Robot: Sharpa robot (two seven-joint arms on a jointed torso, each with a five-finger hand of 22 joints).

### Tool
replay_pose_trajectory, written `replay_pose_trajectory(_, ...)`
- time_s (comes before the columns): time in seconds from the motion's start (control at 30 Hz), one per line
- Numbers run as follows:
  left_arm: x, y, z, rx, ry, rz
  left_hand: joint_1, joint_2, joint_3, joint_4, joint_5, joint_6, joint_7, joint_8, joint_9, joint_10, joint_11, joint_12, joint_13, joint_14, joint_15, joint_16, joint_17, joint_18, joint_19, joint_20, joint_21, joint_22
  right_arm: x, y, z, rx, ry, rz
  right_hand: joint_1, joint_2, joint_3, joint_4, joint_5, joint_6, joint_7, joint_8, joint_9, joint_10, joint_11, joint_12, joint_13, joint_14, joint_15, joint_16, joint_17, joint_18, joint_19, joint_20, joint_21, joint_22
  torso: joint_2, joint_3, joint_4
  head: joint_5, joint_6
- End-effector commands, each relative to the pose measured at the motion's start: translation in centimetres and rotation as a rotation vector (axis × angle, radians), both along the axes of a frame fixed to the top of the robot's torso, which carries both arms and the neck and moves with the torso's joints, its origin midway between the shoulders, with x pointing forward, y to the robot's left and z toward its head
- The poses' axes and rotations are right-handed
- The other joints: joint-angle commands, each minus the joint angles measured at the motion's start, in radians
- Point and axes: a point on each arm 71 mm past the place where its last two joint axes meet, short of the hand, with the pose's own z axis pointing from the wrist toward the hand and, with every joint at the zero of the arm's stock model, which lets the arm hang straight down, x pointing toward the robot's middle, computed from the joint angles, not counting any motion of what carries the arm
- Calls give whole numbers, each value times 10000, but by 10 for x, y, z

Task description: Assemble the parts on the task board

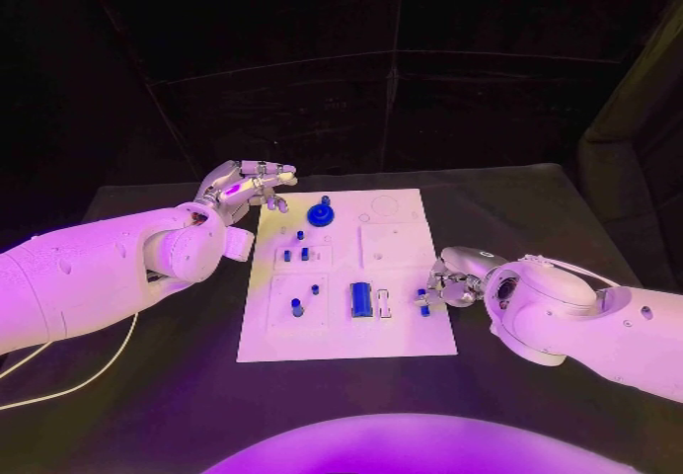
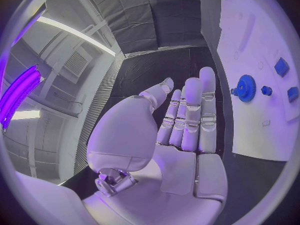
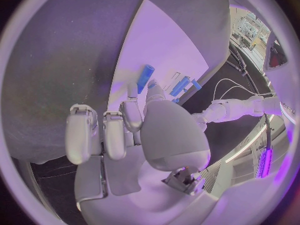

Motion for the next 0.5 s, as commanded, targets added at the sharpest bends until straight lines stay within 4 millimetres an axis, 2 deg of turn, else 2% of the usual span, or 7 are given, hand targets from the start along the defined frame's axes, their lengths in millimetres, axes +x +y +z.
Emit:
replay_pose_trajectory(0.03,0,-1,1,-100,-37,-111,44,-16,-42,-7,27,-76,-11,37,15,-73,-6,66,15,-83,-13,67,-11,136,-3,79,-46,-17,-1,2,-5,-910,-93,325,628,207,178,-343,-61,-83,3,-98,-27,-102,-33,-92,-54,682,26,-41,804,7,23,40,-57,673,3,2,-5,13,2)
replay_pose_trajectory(0.07,0,-1,1,-99,-34,-112,44,-16,-42,-7,27,-76,-11,37,15,-73,-6,66,15,-83,-13,67,-11,136,-3,79,-46,-17,0,3,-5,-1026,-129,405,785,260,254,-437,-306,-104,18,-122,-34,-117,-23,-105,-56,683,27,-41,810,8,18,35,-64,667,0,1,-6,16,-2)
replay_pose_trajectory(0.13,0,-1,1,-97,-23,-116,44,-16,-42,-7,27,-76,-11,37,15,-73,-6,66,15,-83,-13,67,-11,136,-3,79,-46,-17,0,5,-6,-1342,-180,625,1127,383,485,-656,-1107,-120,40,-168,-45,-145,-7,-113,-45,688,38,-37,835,6,15,39,-70,670,-3,0,5,22,-19)
replay_pose_trajectory(0.17,0,-1,1,-96,-19,-119,47,-14,-42,-9,27,-78,-11,42,15,-75,-6,71,14,-84,-14,68,-12,136,-3,78,-47,-17,0,6,-6,-1471,-208,720,1228,399,567,-732,-1299,-123,43,-182,-49,-163,-5,-137,-56,687,42,-42,832,6,13,42,-74,669,-2,-2,14,20,-33)
replay_pose_trajectory(0.33,0,-1,1,-92,5,-125,53,-8,-42,-14,27,-84,-12,55,16,-81,-7,85,14,-87,-14,71,-17,136,-3,78,-48,-19,0,14,-7,-2277,-336,1343,1487,240,782,-1032,-1728,-137,81,-230,-62,-239,22,-243,-111,682,69,-60,822,17,-19,64,-119,618,-3,-9,7,33,-47)
replay_pose_trajectory(0.5,-1,0,1,-88,36,-136,53,-8,-42,-14,27,-84,-12,55,16,-81,-7,85,14,-87,-14,71,-17,136,-3,78,-48,-19,-1,18,-8,-2699,-329,1661,1518,100,819,-1144,-1823,-160,111,-258,-72,-282,47,-319,-156,678,88,-71,814,26,-44,80,-153,578,-9,-13,-6,43,-49)
